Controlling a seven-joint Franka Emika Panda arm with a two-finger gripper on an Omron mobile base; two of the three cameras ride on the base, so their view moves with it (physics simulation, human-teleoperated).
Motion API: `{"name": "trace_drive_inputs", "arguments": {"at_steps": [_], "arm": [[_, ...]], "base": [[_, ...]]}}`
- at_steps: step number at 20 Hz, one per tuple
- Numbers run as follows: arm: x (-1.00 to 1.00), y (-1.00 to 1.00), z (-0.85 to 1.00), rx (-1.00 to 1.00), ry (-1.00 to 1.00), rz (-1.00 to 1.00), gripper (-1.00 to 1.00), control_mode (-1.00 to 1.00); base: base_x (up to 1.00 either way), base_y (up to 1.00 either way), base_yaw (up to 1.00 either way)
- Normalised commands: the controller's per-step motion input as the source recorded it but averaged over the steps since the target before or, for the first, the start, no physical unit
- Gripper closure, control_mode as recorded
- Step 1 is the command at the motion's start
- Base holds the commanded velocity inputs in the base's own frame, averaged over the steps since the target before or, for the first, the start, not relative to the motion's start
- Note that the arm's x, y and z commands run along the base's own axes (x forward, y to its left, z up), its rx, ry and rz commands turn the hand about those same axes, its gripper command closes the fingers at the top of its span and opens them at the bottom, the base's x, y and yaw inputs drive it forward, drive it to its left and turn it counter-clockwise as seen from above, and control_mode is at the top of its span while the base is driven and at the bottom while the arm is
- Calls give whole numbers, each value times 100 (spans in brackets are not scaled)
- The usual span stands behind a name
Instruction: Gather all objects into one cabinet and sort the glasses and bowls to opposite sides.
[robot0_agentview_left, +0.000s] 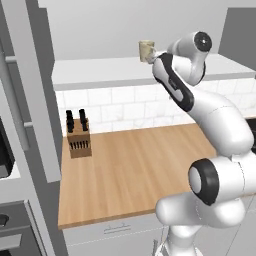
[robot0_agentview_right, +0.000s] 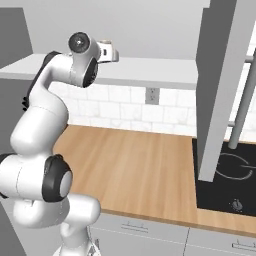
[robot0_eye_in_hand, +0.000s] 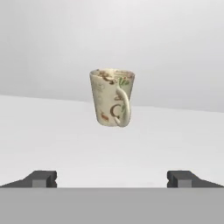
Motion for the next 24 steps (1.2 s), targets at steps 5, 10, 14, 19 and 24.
{"name": "trace_drive_inputs", "arguments": {"at_steps": [5, 10, 14, 19, 24], "arm": [[43, 9, 8, 0, 13, 0, -100, -100], [46, 4, 0, 0, 13, 2, -100, -100], [44, 0, 0, 0, 10, 5, -100, -100], [38, 0, 0, 0, 7, 7, -100, -100], [38, 0, 0, 0, 4, 7, -100, -100]], "base": [[0, 0, 0], [0, 0, 0], [0, 0, 0], [0, 0, 0], [0, 0, 0]]}}
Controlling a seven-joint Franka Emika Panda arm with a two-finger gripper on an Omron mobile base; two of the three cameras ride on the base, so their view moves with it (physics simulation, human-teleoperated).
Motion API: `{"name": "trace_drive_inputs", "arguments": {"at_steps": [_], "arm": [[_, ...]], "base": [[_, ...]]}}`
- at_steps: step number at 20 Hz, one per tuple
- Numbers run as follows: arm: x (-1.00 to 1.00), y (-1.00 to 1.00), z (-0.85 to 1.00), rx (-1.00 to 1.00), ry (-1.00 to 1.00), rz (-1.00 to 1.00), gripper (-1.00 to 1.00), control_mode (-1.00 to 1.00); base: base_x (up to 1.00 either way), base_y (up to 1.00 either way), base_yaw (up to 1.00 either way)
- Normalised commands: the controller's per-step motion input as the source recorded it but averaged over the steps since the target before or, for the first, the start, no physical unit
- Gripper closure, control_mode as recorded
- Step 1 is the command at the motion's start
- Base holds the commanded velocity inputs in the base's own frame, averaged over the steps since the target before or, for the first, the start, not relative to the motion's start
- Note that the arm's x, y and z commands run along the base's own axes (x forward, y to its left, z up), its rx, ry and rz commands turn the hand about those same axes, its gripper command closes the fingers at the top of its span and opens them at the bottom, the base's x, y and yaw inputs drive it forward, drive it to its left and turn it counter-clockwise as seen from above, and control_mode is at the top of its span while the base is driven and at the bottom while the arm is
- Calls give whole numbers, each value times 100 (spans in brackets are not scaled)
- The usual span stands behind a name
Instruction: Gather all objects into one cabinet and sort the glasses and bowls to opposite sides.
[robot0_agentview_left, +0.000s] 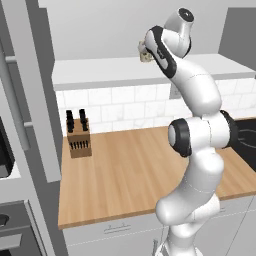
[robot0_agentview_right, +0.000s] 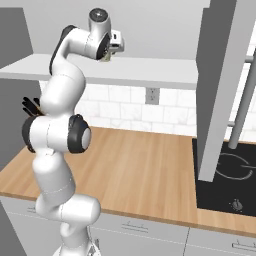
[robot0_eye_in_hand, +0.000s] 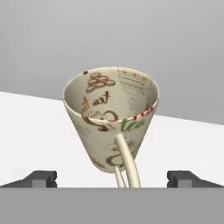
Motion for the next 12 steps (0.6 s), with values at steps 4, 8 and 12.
{"name": "trace_drive_inputs", "arguments": {"at_steps": [4, 8, 12], "arm": [[30, 5, 0, 0, 6, 4, -100, -100], [28, 14, 0, 0, 6, 4, -100, -100], [33, 15, 0, 0, 4, 5, -100, -100]], "base": [[0, 0, 0], [0, 0, 0], [0, 0, 0]]}}
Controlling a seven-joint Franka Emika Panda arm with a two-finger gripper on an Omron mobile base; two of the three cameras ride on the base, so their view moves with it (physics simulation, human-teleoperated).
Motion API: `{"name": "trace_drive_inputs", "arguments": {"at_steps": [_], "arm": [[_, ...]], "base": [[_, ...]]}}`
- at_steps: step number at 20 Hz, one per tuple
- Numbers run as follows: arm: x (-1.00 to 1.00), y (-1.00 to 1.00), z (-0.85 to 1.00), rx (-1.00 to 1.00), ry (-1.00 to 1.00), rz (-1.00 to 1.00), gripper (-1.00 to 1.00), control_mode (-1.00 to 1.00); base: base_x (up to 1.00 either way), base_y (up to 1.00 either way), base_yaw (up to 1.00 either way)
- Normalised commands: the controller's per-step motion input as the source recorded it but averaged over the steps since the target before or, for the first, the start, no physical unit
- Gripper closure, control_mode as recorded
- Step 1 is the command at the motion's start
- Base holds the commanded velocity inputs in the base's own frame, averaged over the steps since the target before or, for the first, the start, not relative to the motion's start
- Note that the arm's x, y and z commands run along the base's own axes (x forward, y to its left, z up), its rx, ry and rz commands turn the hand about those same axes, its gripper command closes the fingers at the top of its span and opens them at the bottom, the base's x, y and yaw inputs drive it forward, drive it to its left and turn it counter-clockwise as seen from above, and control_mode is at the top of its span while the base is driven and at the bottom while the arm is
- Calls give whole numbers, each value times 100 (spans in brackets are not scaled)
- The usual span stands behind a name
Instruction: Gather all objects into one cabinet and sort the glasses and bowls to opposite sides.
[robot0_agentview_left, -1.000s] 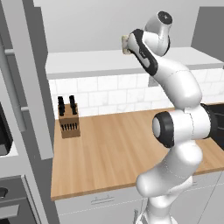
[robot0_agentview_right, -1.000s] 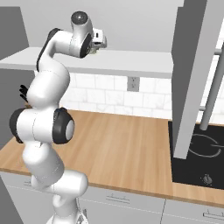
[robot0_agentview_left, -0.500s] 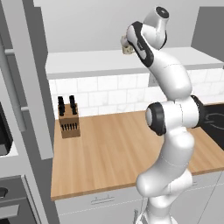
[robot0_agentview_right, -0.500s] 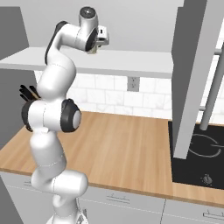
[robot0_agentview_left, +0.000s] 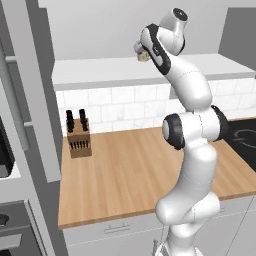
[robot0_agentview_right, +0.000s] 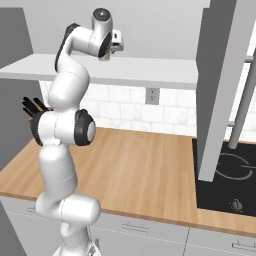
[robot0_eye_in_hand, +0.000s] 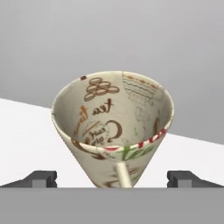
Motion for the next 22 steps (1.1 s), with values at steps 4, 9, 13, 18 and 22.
{"name": "trace_drive_inputs", "arguments": {"at_steps": [4, 9, 13, 18, 22], "arm": [[33, 16, 0, 0, 5, 3, 100, -100], [15, 19, 0, 0, 6, 1, 100, -100], [0, 12, 0, 0, 5, 0, 100, -100], [0, 14, 0, 0, 6, 0, 100, -100], [0, 14, 0, 0, 4, 0, 100, -100]], "base": [[0, 0, 0], [0, 0, 0], [0, 0, 0], [0, 0, 0], [0, 0, 0]]}}
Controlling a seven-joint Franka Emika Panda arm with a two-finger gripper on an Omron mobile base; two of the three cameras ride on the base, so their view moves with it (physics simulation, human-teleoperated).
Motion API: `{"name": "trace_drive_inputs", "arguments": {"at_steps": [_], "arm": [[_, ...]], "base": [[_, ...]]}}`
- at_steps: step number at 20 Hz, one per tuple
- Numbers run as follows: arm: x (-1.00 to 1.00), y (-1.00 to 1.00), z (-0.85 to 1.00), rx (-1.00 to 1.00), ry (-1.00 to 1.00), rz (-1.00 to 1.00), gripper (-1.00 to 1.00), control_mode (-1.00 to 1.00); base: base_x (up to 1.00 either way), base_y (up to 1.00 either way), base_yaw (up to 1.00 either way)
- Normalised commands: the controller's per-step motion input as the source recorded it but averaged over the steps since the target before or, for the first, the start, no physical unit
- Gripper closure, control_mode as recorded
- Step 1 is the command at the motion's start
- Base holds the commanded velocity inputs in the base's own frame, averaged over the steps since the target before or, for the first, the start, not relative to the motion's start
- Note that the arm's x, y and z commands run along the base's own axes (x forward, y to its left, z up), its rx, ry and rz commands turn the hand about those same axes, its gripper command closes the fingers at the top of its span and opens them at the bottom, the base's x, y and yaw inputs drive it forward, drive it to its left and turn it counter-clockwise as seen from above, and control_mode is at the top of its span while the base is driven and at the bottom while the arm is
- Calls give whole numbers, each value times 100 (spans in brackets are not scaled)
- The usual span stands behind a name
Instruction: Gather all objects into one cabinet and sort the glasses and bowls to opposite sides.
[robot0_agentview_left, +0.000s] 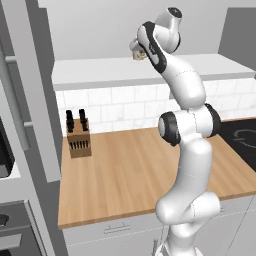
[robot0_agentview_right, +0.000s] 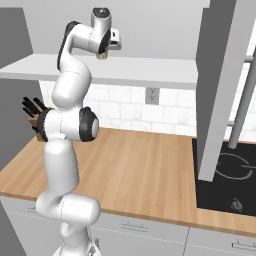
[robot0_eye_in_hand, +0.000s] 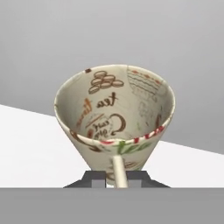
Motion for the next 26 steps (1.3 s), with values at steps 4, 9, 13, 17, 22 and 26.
{"name": "trace_drive_inputs", "arguments": {"at_steps": [4, 9, 13, 17, 22, 26], "arm": [[0, 7, -4, -2, 5, 0, 100, -100], [0, 4, -23, 0, 0, 0, 100, -100], [-3, 8, -26, 0, 0, 0, 100, -100], [-24, 6, -26, 0, 0, 0, 100, -100], [-54, 27, -64, 0, -1, 0, 100, -100], [-36, 24, -75, 0, 0, 0, 100, -100]], "base": [[0, 0, 0], [0, 0, 0], [0, 0, 0], [0, 0, 0], [0, 0, 0], [0, 0, 0]]}}
